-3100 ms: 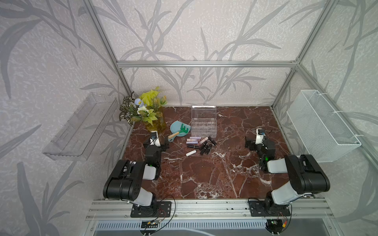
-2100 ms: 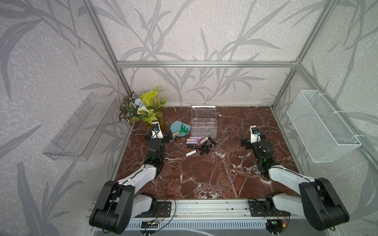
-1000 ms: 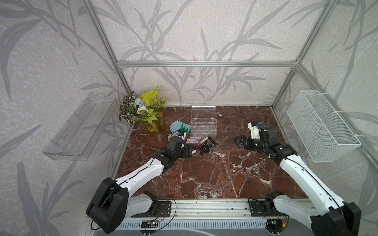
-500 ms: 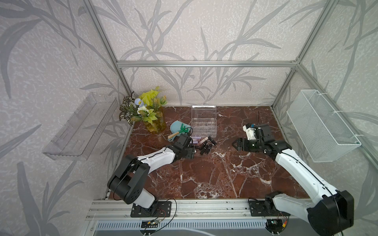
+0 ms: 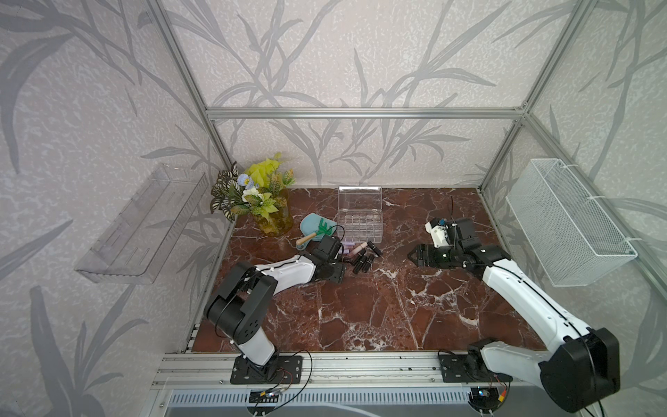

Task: Arrange the lipsticks in the organizer
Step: Pick up the lipstick at the center of the board.

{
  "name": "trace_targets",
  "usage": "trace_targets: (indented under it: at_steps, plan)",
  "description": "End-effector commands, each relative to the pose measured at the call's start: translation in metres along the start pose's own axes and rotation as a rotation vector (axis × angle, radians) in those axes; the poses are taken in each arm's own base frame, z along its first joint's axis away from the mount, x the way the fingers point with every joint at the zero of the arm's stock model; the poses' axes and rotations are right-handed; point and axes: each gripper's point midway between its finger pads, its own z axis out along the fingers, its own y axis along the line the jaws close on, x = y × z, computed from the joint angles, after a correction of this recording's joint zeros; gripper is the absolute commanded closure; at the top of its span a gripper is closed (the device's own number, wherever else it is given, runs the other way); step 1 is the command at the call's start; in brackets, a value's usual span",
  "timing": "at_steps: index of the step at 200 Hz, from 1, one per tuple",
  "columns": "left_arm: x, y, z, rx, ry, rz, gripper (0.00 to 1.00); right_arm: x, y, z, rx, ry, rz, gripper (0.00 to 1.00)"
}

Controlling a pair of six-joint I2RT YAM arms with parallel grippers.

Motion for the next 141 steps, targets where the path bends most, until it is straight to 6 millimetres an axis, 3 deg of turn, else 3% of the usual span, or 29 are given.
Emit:
trace_targets:
  at_steps: [1, 38, 84, 119, 141]
  plan:
    - [0.002, -0.005, 0.006, 0.017, 0.031, 0.019, 0.33, -0.006, 0.008, -0.004, -0.020, -0.004, -0.024, 0.22]
    - [0.008, -0.012, 0.008, 0.029, 0.056, 0.037, 0.51, -0.003, 0.008, -0.004, -0.017, 0.004, -0.028, 0.22]
    - [0.019, -0.014, 0.008, 0.019, 0.074, 0.051, 0.65, 0.000, 0.007, -0.007, -0.012, 0.005, -0.030, 0.22]
    - [0.022, -0.020, -0.005, 0.035, 0.063, 0.058, 0.78, 0.000, 0.010, -0.009, -0.025, 0.009, -0.029, 0.23]
    - [0.013, -0.027, -0.027, 0.072, 0.012, 0.058, 0.81, -0.001, 0.019, -0.011, -0.063, 0.015, -0.026, 0.19]
